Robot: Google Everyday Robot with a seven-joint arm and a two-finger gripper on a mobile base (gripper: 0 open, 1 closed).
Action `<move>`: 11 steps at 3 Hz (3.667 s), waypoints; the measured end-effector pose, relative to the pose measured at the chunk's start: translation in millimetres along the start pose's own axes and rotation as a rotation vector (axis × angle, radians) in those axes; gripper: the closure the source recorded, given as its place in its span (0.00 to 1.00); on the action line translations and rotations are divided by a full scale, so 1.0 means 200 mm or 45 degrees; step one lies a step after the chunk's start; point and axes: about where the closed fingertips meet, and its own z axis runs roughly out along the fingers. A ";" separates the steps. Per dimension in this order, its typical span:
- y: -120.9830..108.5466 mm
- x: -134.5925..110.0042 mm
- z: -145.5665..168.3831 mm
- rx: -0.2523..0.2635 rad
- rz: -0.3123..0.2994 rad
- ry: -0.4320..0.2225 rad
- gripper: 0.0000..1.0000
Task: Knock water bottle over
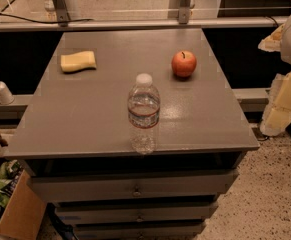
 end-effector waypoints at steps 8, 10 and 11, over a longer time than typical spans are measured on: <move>0.18 -0.72 0.29 -0.256 0.065 -0.920 0.00; 0.15 -0.95 0.35 -0.289 0.055 -1.016 0.00; 0.04 -1.05 0.37 -0.279 0.055 -1.041 0.00</move>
Offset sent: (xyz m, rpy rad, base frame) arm 0.0056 0.0138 -0.0143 0.1810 0.0110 -0.0040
